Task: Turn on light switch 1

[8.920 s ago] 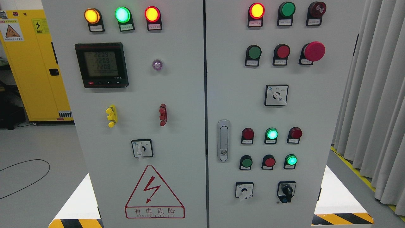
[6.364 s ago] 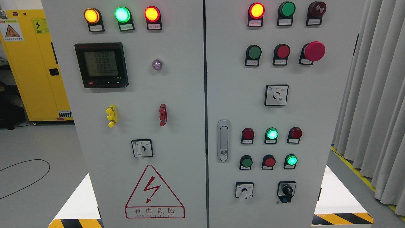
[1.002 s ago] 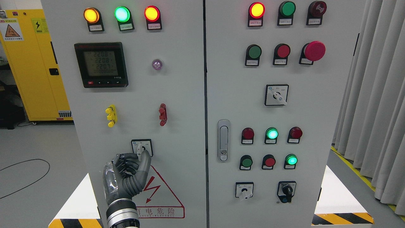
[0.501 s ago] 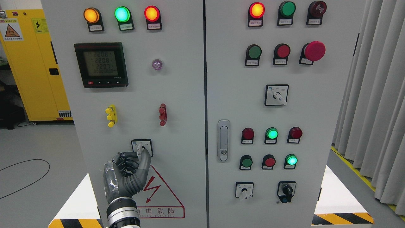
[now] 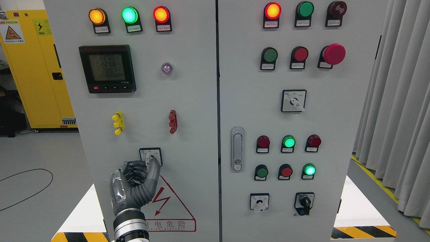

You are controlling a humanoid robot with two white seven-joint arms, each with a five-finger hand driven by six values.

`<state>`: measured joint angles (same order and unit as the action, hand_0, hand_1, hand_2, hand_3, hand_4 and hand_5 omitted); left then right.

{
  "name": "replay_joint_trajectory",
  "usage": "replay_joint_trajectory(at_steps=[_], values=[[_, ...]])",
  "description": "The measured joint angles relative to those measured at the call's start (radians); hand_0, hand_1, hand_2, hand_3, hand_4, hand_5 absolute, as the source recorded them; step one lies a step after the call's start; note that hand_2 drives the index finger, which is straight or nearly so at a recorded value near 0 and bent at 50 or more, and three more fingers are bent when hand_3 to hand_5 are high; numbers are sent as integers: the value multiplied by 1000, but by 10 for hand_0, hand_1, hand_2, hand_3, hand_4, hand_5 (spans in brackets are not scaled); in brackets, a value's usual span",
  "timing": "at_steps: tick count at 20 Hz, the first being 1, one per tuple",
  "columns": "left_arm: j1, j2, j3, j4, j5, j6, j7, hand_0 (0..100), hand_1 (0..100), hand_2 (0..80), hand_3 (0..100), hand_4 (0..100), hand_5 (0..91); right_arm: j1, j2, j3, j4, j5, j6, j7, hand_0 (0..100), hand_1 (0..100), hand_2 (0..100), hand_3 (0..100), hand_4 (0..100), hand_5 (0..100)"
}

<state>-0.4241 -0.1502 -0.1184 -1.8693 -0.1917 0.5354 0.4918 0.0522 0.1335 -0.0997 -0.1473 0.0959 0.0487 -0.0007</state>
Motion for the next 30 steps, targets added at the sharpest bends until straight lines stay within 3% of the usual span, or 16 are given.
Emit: replay_joint_trajectory(at_steps=[14, 30], values=[[2, 0, 1, 1, 0, 4, -4, 373, 668, 604, 896, 900, 820, 0, 0, 0, 0, 0, 0, 0, 0, 500, 40, 0, 0, 0], [2, -1, 2, 3, 0, 6, -5, 338, 611, 608, 902, 903, 822, 0, 0, 0, 0, 0, 0, 0, 0, 500, 40, 0, 0, 0]])
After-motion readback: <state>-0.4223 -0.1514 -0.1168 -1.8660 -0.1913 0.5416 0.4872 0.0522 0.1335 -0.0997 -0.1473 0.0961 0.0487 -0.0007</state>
